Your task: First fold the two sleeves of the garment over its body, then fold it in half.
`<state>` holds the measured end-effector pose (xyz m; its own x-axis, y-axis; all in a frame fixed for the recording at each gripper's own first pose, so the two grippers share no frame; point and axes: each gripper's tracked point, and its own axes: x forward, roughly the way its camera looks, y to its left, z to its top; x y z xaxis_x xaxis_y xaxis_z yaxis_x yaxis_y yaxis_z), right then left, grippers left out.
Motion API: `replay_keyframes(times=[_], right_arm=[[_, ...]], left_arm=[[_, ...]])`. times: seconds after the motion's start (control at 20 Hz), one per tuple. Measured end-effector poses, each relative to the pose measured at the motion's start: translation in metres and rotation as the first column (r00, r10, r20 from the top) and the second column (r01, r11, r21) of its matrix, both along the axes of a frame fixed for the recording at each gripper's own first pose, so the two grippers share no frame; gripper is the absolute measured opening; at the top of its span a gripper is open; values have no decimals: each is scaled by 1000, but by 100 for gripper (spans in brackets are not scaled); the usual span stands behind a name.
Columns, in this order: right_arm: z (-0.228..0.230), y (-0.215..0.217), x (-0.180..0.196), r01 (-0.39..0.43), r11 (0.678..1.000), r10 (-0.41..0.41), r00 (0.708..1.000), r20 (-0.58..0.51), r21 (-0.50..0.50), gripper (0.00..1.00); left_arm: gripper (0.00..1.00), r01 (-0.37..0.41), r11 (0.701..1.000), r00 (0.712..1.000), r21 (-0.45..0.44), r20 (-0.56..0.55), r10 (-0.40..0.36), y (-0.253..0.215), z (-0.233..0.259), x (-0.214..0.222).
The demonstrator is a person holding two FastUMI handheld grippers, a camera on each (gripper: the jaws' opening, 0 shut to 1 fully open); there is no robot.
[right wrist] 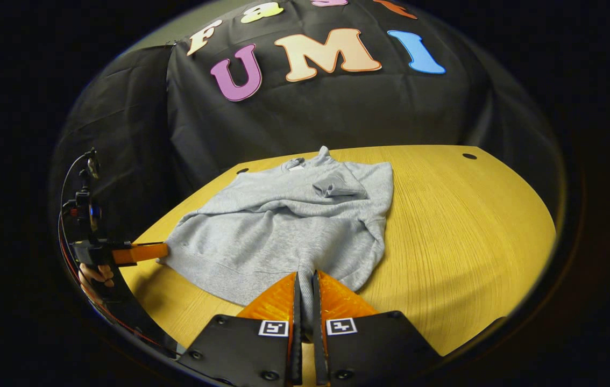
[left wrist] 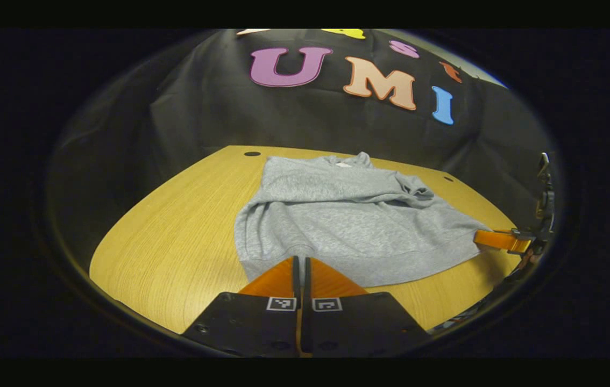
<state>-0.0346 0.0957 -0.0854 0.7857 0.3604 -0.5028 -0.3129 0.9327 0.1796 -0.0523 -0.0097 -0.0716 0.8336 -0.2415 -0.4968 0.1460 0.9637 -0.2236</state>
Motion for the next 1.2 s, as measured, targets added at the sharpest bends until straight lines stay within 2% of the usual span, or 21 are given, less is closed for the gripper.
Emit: replay_keyframes(times=[0.55, 0.7, 0.95, 1.2], right_arm=[[47, 10, 63, 3, 1000, -3, 995, 104, -1, 11], [51, 8, 91, 11, 1000, -11, 995, 96, -6, 11], [61, 10, 137, 33, 999, -35, 995, 96, 14, 11], [59, 11, 184, 76, 995, -80, 995, 61, 62, 11]], left_arm=[[0, -35, 999, 978, -26, 203, 39, -14, 79, 69], [0, -63, 998, 971, -4, 231, 62, -14, 85, 102], [0, -106, 993, 968, -55, 224, 116, -16, 91, 150], [0, -162, 987, 948, -14, 276, 160, -10, 101, 193]])
